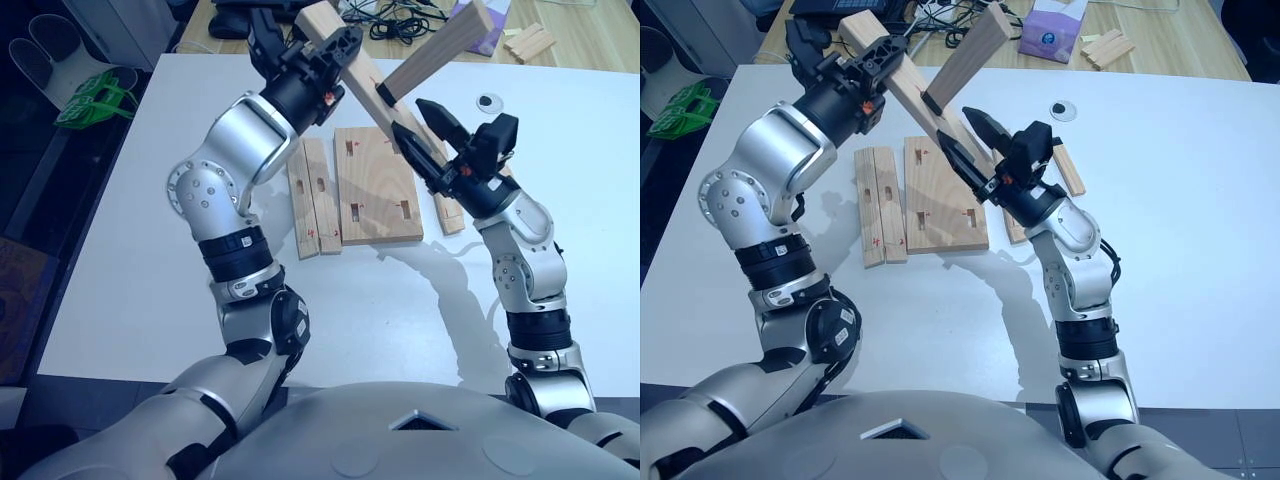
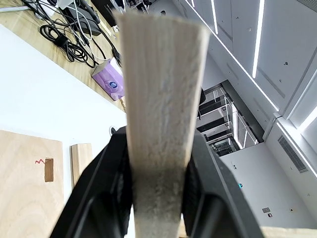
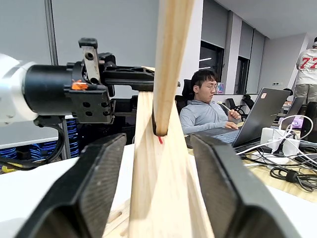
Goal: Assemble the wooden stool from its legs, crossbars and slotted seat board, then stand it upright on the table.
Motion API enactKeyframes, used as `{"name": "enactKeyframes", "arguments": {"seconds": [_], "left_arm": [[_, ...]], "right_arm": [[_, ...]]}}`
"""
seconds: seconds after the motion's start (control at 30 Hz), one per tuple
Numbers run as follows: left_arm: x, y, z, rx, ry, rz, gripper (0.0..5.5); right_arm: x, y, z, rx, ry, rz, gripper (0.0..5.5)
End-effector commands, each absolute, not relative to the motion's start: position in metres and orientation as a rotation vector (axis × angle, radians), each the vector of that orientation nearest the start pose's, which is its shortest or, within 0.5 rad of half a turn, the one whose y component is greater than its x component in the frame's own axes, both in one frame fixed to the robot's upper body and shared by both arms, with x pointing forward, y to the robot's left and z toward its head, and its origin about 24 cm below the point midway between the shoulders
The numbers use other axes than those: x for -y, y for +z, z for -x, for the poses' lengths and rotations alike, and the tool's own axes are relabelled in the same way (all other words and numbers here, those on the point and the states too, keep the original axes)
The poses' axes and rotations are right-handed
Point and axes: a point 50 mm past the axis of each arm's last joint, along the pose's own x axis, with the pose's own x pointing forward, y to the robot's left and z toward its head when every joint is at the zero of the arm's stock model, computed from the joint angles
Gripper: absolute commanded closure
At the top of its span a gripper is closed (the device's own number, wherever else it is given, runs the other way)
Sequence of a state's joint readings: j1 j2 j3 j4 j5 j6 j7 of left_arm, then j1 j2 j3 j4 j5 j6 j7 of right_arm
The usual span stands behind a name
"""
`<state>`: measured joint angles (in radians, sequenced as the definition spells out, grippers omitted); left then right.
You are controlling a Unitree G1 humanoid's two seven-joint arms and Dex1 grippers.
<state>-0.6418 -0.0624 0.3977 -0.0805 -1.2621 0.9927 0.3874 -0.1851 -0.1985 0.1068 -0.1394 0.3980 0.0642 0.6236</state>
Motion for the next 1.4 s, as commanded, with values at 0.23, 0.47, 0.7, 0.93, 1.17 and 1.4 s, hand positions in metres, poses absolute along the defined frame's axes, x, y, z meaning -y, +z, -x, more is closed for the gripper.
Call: {"name": "enactKeyframes", "arguments": {"seconds": [0.23,0.47,0.7,0.93,1.17,1.4], "left_arm": [[-0.135,0.187,-0.321,-0.105,-0.379,0.532,4.47],[-0.133,0.167,-0.299,-0.061,-0.273,0.390,4.47],[-0.123,0.163,-0.283,-0.108,-0.263,0.390,4.47],[-0.122,0.168,-0.278,-0.121,-0.280,0.279,4.47],[-0.120,0.174,-0.280,-0.093,-0.289,0.274,4.47],[-0.122,0.182,-0.284,-0.041,-0.269,0.265,4.47]], "right_arm": [[0.159,0.088,-0.239,0.057,0.829,0.056,2.15],[0.179,0.079,-0.214,-0.124,0.961,0.144,2.99],[0.185,0.075,-0.207,-0.248,1.076,0.207,4.29],[0.181,0.044,-0.191,-0.430,1.216,0.384,5.42],[0.141,0.016,-0.226,-0.351,1.189,0.576,5.50],[0.094,0.007,-0.243,-0.225,1.187,0.623,5.50]]}}
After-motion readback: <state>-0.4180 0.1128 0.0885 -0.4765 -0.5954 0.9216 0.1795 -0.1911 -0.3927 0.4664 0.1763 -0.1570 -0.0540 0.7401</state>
